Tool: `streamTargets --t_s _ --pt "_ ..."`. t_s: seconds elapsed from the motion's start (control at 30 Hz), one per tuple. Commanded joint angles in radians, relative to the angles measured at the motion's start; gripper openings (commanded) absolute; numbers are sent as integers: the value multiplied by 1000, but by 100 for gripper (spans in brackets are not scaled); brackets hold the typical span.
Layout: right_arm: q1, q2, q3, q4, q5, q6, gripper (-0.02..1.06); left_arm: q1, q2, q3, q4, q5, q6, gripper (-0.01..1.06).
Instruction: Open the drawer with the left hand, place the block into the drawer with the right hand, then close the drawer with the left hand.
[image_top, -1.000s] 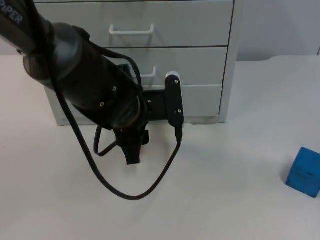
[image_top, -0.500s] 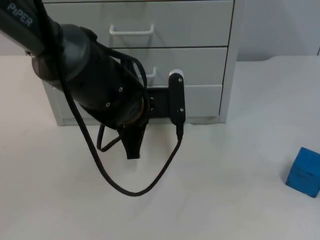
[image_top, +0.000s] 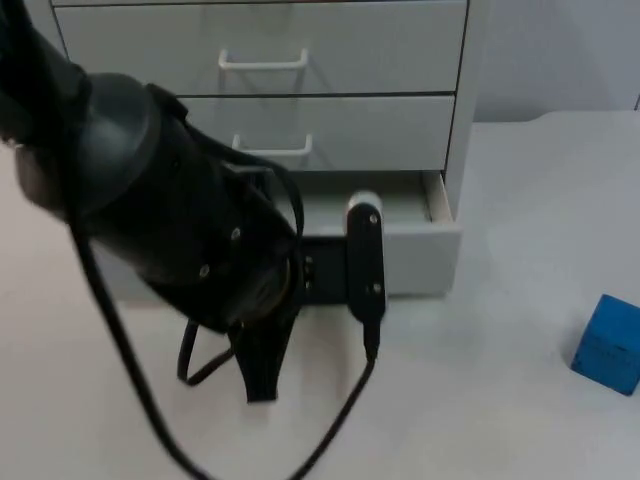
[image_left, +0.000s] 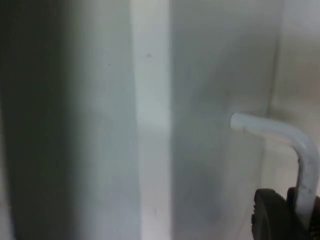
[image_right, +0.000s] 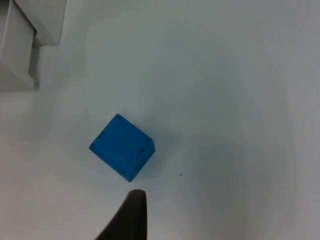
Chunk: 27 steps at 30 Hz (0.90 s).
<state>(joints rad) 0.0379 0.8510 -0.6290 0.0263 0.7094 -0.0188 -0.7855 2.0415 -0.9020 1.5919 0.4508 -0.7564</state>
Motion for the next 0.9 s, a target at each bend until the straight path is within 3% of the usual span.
streamTargets --t_s 0.0,0.23,0.37,0.87 --pt "-4 1 -8 -2 -10 0 105 -74 -63 68 -116 -60 -24 0" --pt "-4 1 -8 -2 -4 0 105 -154 -112 141 -188 -61 -24 0" --pt "-4 1 -8 -2 -4 0 105 -191 -121 170 -300 -64 28 0" --pt "-4 1 -8 -2 -1 0 105 -206 -121 199 -365 -109 98 0"
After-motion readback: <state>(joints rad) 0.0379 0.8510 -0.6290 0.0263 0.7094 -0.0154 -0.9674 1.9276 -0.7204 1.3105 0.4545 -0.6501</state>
